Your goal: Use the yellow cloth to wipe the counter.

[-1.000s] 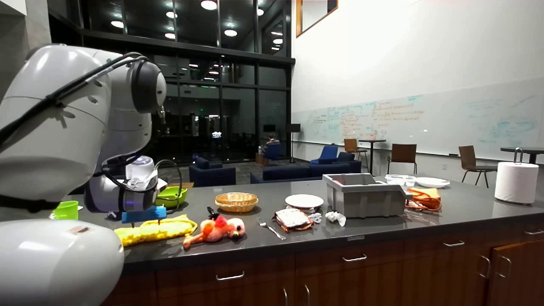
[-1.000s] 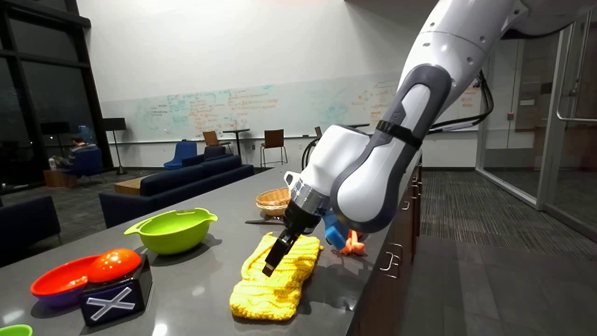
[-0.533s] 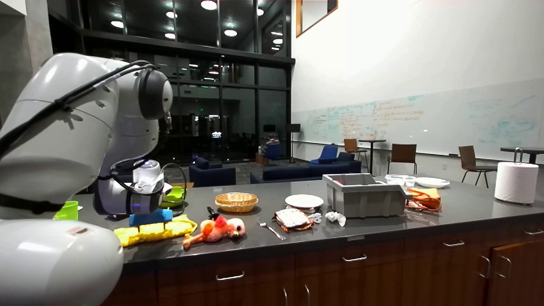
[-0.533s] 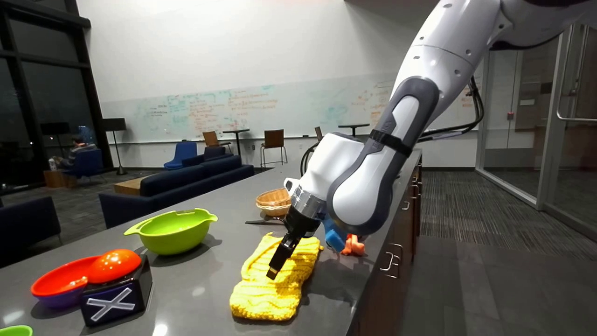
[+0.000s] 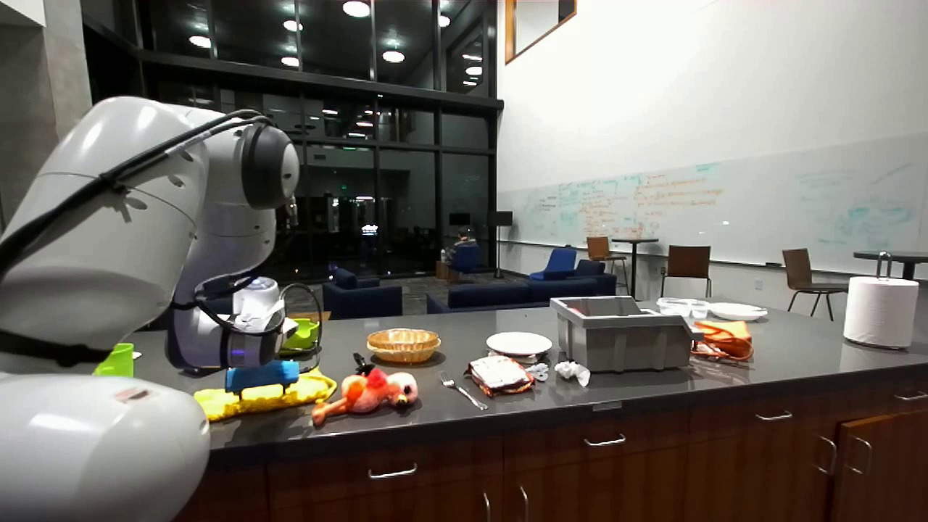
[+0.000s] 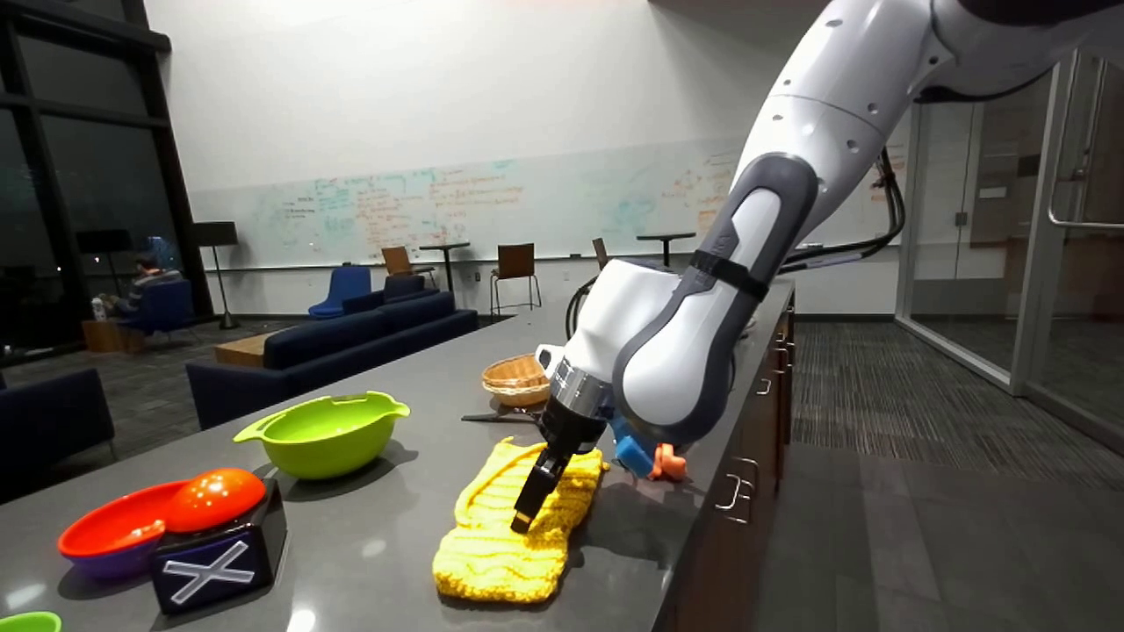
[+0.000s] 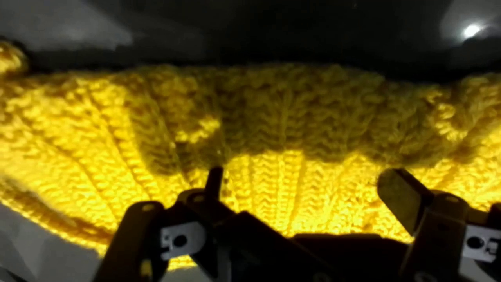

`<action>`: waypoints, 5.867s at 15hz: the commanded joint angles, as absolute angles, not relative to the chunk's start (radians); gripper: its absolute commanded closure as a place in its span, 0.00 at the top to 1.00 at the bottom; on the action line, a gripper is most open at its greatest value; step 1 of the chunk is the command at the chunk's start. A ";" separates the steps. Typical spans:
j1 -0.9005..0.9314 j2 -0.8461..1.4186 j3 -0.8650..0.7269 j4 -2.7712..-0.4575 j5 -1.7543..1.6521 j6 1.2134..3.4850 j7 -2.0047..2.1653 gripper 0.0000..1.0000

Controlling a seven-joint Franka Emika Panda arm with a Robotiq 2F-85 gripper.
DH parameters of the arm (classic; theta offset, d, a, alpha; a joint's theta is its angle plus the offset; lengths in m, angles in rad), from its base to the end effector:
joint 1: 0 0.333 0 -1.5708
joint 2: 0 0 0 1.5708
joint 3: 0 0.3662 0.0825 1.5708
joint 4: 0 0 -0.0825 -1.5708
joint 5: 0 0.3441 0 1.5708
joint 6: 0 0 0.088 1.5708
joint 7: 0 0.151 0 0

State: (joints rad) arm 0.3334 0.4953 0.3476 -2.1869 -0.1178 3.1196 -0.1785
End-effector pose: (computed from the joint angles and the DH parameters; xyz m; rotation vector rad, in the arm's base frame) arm 0.4823 0.3876 0.2626 -2.5597 -1.2353 -0.6204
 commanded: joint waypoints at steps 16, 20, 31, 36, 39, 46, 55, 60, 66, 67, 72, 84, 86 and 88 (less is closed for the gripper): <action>0.300 0.490 0.391 -2.195 -0.114 3.075 -0.182 0.01; 0.268 0.464 0.434 -2.261 -0.088 3.091 -0.153 0.02; 0.293 0.280 0.429 -2.540 0.030 3.154 0.050 0.02; 0.288 0.208 0.429 -2.676 0.109 3.231 0.154 0.02; 0.286 0.205 0.417 -2.697 0.119 3.264 0.187 0.02; 0.270 0.321 0.387 -2.544 0.056 3.252 0.133 0.02; 0.323 0.543 0.348 -2.135 -0.048 3.070 0.009 0.02; 0.364 0.662 0.348 -1.913 -0.067 2.973 -0.055 0.02; 0.345 0.603 0.343 -1.972 -0.046 2.965 -0.058 0.02; 0.323 0.583 0.362 -2.007 -0.033 2.983 -0.063 0.02; 0.274 0.457 0.387 -2.234 0.026 3.095 -0.018 0.02; 0.170 0.206 0.528 -2.628 0.142 3.231 0.108 0.02; 0.161 0.228 0.535 -2.605 0.127 3.233 0.095 0.02; 0.162 0.258 0.523 -2.569 0.110 3.222 0.075 0.02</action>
State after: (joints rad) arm 0.1914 0.2521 0.5015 -2.5691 0.1206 3.2345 0.0906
